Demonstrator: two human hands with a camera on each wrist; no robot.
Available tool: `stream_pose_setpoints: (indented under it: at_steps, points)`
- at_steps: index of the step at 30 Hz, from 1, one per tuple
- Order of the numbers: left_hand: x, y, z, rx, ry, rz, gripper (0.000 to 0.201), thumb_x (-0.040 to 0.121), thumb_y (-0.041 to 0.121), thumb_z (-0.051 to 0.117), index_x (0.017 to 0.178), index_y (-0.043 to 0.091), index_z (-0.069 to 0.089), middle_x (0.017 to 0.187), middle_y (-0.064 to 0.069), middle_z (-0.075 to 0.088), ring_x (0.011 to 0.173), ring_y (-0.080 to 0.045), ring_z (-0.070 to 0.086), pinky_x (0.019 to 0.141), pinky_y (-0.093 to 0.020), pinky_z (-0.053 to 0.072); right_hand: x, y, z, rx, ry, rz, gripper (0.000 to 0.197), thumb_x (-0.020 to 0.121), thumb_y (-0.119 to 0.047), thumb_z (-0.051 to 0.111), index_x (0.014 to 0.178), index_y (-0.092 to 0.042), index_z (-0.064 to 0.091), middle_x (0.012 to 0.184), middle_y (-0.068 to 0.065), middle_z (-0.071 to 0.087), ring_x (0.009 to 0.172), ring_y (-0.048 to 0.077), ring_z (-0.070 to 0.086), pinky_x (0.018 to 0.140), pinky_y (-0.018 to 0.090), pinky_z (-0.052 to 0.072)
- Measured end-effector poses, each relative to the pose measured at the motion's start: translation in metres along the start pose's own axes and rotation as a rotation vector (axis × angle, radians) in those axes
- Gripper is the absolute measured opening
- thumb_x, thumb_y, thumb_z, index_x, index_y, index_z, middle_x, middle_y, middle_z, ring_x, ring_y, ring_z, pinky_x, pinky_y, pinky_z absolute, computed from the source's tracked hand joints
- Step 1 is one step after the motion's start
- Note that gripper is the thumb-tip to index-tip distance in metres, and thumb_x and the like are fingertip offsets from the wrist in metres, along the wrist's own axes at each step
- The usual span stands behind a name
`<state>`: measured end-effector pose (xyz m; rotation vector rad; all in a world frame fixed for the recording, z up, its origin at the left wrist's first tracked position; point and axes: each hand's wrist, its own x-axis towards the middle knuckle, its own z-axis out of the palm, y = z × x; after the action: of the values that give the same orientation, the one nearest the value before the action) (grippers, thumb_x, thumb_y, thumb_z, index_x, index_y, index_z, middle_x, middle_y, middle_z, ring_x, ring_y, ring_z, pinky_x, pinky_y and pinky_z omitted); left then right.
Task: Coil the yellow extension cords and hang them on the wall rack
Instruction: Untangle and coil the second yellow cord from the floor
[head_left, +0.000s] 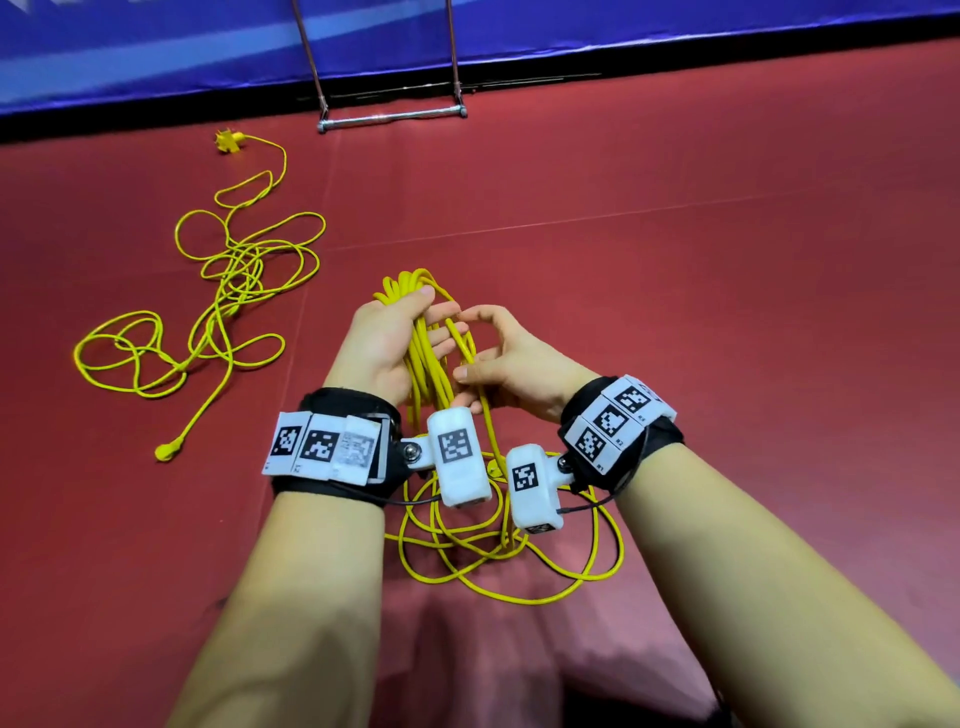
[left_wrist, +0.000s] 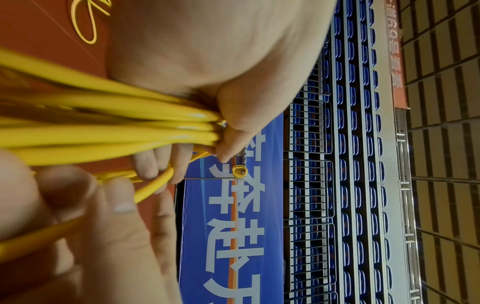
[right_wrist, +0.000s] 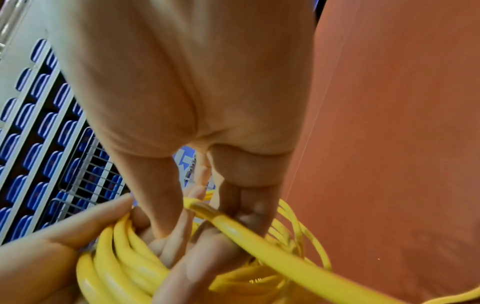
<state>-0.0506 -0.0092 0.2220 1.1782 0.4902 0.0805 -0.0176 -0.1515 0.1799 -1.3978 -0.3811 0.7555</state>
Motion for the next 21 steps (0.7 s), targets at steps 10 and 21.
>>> stream_pose_setpoints:
  at_steps: [10,21]
  points:
    - [0.009,0.012,-0.02,-0.183,0.167,0.138,0.012,0.103,0.015,0.045,0.094,0.014,0.053,0.112,-0.018,0.069,0.086,-0.03,0.071,0.071,-0.03,0.057,-0.006,0.004,-0.028,-0.271,-0.151,0.165,0.013,0.099,-0.004,0.049,0.1,-0.008,0.061,0.075,0.013,0.063,0.073,0.024,0.064,0.073,0.033,0.046]
    - [0.009,0.012,-0.029,-0.149,0.096,0.082,0.021,0.1,0.018,0.052,0.079,0.015,0.052,0.057,0.003,0.053,0.044,-0.014,0.053,0.051,-0.027,0.051,0.004,-0.01,-0.036,-0.156,0.501,-0.08,0.008,0.097,-0.007,0.051,0.097,-0.009,0.059,0.064,0.006,0.063,0.04,0.012,0.042,0.042,0.019,0.033]
